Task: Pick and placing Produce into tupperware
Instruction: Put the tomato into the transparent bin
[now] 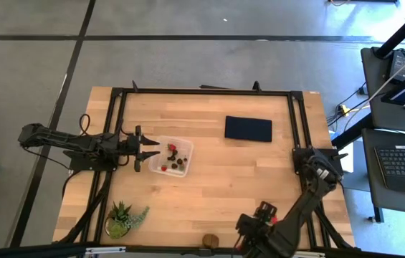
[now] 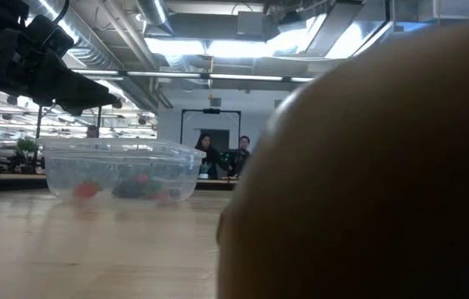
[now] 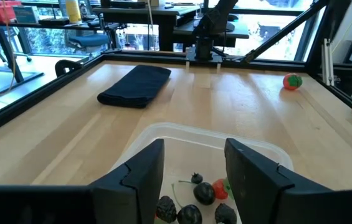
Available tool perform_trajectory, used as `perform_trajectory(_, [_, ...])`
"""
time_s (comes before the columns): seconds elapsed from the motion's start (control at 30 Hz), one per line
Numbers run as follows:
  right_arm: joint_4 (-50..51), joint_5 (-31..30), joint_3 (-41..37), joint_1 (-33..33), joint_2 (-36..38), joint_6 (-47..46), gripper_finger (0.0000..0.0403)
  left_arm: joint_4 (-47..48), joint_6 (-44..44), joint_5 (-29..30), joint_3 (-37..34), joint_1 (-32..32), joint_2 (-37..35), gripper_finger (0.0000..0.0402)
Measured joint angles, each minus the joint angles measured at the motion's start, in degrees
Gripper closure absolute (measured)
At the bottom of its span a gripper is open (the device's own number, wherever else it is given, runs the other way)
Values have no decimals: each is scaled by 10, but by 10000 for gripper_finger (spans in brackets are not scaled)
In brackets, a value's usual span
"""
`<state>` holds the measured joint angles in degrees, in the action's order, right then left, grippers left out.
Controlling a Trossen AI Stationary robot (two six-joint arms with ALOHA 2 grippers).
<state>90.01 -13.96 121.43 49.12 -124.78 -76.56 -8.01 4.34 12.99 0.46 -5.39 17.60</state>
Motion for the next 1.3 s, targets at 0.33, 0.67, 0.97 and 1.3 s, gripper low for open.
perform_trajectory(0.33, [-17,16,-186,24,74,-72,97,-1,0,0,0,0,0,231])
perform_trajectory(0.67, [-151,18,-383,28,166,-71,97,-2,0,0,0,0,0,240])
perform_trajectory(0.97, [-349,26,-558,40,290,2,97,-3,0,0,0,0,0,231])
perform_trajectory(1.3, [-407,96,-607,40,300,141,97,-2,0,0,0,0,0,240])
